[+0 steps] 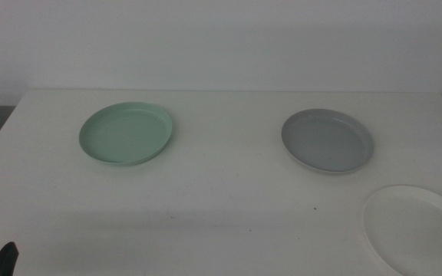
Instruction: Stack the three bowls on top of each other.
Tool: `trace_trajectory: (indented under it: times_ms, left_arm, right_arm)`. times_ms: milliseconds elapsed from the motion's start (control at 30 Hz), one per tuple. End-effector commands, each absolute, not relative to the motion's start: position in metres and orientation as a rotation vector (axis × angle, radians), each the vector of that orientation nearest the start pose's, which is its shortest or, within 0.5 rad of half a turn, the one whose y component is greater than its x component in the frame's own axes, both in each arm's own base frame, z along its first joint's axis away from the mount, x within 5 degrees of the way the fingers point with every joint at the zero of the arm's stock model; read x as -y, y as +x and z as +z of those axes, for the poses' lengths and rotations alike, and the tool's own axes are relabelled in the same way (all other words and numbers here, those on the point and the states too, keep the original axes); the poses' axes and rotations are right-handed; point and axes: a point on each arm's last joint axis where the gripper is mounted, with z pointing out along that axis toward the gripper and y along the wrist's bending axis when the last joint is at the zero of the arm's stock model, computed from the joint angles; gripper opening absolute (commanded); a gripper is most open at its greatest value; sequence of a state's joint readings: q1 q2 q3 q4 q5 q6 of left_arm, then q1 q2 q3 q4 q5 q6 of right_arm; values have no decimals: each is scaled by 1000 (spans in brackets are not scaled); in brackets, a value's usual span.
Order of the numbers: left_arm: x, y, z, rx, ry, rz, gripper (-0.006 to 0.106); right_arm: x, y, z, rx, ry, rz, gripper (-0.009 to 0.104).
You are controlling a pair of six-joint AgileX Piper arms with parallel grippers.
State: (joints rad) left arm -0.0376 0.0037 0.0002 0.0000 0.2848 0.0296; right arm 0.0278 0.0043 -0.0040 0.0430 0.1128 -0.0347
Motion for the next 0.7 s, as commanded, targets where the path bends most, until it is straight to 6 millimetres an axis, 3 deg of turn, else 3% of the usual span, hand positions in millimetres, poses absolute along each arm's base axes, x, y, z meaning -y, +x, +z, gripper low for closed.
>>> trace_trajectory:
  times_ms: [0,100,267,533,667]
  left_arm:
    - [2,55,188,-1756,57,-11,94]
    - [2,55,188,-1756,59,-9,94]
    - [2,55,188,-1756,59,-9,94]
    - [2,55,188,-1756,57,-11,94]
    - [2,55,188,-1756,61,-8,94]
  right_arm:
    - [-1,56,204,-1588,-24,13,93]
    - [-2,56,209,-1574,52,92,93]
    - [-2,64,262,-1643,78,120,93]
    - [-7,101,349,-2252,181,179,93]
    - [-6,115,385,-2329,177,158,93]
